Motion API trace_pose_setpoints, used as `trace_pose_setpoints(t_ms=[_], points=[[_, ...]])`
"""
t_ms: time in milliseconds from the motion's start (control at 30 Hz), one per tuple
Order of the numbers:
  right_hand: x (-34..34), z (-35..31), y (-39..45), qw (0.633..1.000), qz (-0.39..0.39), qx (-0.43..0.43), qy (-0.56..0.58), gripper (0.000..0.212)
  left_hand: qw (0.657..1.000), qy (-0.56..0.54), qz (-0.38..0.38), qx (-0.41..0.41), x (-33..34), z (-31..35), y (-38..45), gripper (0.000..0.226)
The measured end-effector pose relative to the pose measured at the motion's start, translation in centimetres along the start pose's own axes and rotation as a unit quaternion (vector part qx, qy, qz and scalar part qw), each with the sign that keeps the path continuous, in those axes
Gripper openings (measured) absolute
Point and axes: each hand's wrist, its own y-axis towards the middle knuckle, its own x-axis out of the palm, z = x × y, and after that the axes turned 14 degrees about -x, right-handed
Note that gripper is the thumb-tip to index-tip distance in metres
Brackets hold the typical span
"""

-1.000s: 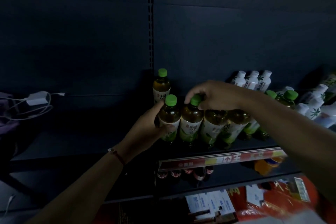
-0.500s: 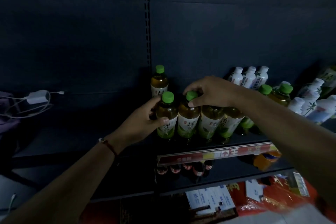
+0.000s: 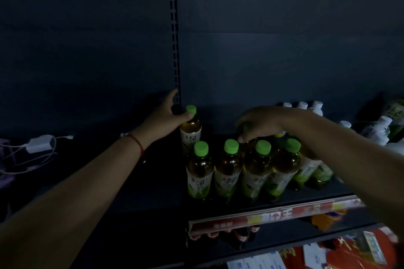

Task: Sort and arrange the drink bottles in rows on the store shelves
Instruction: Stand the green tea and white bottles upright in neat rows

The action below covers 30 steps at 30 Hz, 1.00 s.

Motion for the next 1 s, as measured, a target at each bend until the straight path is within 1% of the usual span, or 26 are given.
trace_pose_setpoints(t_ms=[33,67,100,167,200,300,433,567,667,767,900,1000], points=[[0.1,0.2,0.7,1.0,0.002,-0.009,-0.008,0.055,1.0,0.001,-0.023,0.0,0.5,0.0,1.1,0.091],[0.2,0.6,1.3,1.0,0.021,-0.02,-0.009,0.047,0.999,-0.002,-0.044,0.006,1.2,-0.2,2.1,0.088],[0.1,0.9,1.6,0.999,0.045,-0.031,-0.004,0.041,0.998,-0.007,-0.058,0.017,1.8,-0.6,2.9,0.079],[-0.2,1.7,2.0,0.994,0.095,-0.039,0.034,0.034,0.997,-0.026,-0.058,0.035,2.9,-1.5,3.8,0.053],[-0.3,2.0,2.1,0.99,0.118,-0.044,0.06,0.03,0.997,-0.041,-0.051,0.039,3.2,-1.9,4.0,0.044],[0.0,3.0,2.7,0.978,0.162,-0.061,0.113,0.026,0.995,-0.063,-0.053,0.055,3.1,-2.6,3.7,0.033],[0.0,3.0,3.8,0.974,0.173,-0.086,0.114,0.028,0.994,-0.081,-0.046,0.062,2.7,-3.8,2.5,0.027],[-0.2,2.4,5.3,0.972,0.174,-0.115,0.108,0.032,0.993,-0.084,-0.059,0.053,2.5,-3.5,1.4,0.024],[-0.5,1.8,6.0,0.971,0.162,-0.143,0.103,0.032,0.991,-0.08,-0.085,0.063,2.9,-3.1,0.2,0.027],[-0.5,1.1,6.2,0.968,0.152,-0.165,0.112,0.03,0.987,-0.103,-0.107,0.069,3.3,-3.2,-0.6,0.029],[-0.4,0.0,5.9,0.964,0.129,-0.186,0.139,0.031,0.985,-0.11,-0.108,0.082,3.4,-3.5,-1.3,0.027],[-0.4,-0.3,6.1,0.963,0.136,-0.194,0.124,0.032,0.984,-0.114,-0.104,0.087,3.4,-3.7,-1.4,0.027]])
